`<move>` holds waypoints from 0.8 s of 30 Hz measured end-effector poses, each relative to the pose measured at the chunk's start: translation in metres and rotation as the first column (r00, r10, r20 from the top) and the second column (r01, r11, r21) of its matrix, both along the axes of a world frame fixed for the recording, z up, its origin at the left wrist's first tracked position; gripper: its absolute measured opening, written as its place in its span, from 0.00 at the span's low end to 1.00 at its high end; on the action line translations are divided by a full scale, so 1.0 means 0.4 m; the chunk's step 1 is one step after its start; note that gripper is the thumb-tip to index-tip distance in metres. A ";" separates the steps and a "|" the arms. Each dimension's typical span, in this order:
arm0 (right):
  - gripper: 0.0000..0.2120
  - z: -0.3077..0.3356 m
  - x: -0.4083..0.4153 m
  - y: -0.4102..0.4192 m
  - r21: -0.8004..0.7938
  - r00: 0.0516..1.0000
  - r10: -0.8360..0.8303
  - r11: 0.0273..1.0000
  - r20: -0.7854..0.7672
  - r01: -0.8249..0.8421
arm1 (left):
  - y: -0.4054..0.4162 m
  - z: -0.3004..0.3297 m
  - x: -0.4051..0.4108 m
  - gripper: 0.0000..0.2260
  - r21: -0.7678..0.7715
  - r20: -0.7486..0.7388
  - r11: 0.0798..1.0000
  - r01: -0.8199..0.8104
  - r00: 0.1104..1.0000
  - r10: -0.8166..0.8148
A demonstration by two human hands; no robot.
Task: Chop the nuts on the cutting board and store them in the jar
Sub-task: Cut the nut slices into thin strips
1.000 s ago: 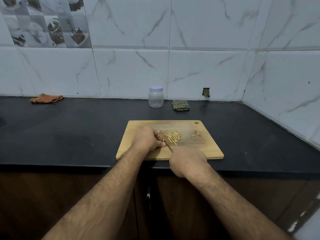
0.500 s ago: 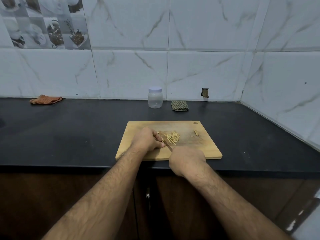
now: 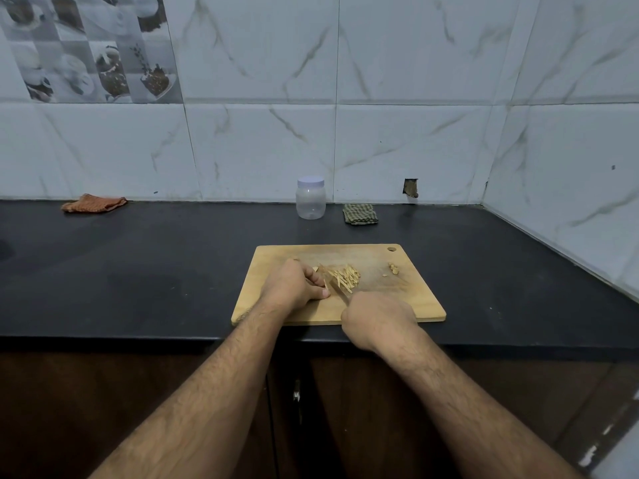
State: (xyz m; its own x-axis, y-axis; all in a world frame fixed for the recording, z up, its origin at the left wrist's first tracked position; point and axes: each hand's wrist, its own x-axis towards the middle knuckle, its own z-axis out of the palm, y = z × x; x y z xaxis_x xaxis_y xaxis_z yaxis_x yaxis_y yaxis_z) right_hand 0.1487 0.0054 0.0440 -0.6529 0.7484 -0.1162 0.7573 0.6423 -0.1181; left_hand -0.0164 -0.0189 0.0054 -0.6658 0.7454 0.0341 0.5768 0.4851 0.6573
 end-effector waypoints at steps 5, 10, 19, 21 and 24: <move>0.13 -0.001 -0.005 0.000 -0.030 1.000 0.006 1.000 -0.022 -0.006 | 0.002 0.000 -0.003 0.07 -0.012 -0.010 1.000 0.006 1.000 -0.006; 0.11 0.000 -0.009 0.000 -0.083 0.999 -0.018 0.996 -0.047 0.014 | 0.008 0.005 -0.005 0.06 -0.030 0.003 1.000 0.003 1.000 -0.003; 0.10 0.014 -0.035 -0.010 -0.193 0.997 -0.066 0.980 -0.046 0.056 | 0.028 0.029 0.004 0.09 -0.096 0.063 0.984 -0.151 0.986 0.157; 0.09 0.016 -0.039 -0.012 -0.216 0.996 -0.075 0.974 -0.040 0.064 | 0.032 0.034 0.003 0.12 -0.125 0.063 0.978 -0.167 0.982 0.176; 0.06 0.017 -0.045 -0.016 -0.220 0.996 -0.088 0.972 -0.027 0.080 | 0.037 0.034 -0.006 0.13 -0.153 0.086 0.974 -0.168 0.980 0.182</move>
